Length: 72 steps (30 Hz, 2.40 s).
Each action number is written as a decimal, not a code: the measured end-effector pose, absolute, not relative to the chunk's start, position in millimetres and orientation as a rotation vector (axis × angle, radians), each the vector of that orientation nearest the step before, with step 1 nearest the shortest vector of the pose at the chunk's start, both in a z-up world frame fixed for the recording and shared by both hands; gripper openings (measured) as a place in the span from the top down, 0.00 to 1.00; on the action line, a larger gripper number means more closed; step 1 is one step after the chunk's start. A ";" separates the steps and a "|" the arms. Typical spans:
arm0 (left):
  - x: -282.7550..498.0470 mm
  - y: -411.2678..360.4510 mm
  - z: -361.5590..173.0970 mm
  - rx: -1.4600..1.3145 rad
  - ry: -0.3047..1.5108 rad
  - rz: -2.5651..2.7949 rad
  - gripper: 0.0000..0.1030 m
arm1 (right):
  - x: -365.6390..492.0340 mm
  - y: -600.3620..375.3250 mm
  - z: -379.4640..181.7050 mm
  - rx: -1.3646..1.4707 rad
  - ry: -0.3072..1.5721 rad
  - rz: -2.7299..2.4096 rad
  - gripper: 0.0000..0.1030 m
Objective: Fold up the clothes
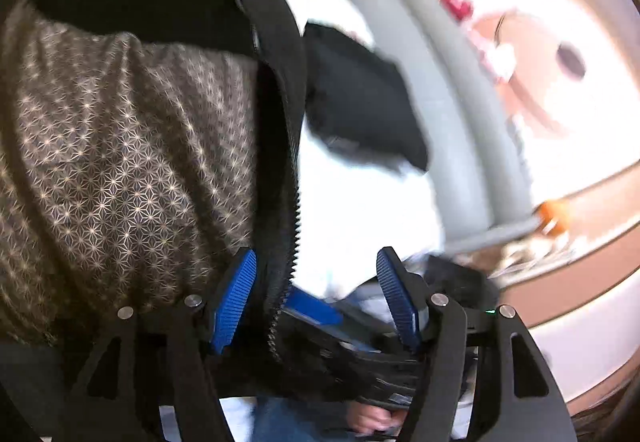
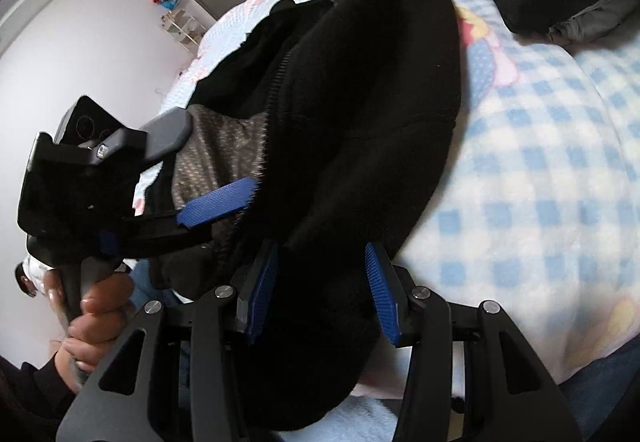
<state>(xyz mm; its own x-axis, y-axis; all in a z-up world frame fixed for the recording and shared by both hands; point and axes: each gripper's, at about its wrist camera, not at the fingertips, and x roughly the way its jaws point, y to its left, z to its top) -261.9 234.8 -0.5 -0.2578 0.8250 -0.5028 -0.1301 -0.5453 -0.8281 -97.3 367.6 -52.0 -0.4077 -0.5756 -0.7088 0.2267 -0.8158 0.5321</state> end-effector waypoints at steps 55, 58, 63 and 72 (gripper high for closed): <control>-210.4 242.2 16.7 -1.458 -0.652 2.086 0.72 | -106.2 438.2 -47.6 1.436 -0.331 -2.670 0.96; -218.9 236.2 41.7 -1.399 -0.614 2.067 0.72 | -95.1 453.1 -18.7 1.391 -0.287 -2.697 0.94; -267.5 199.0 72.3 -1.323 -0.667 2.135 0.71 | -151.0 437.0 34.7 1.234 -0.287 -2.608 0.75; -442.8 156.8 18.0 -1.389 -0.851 2.205 0.60 | -333.7 403.6 31.4 1.348 -0.362 -2.561 0.42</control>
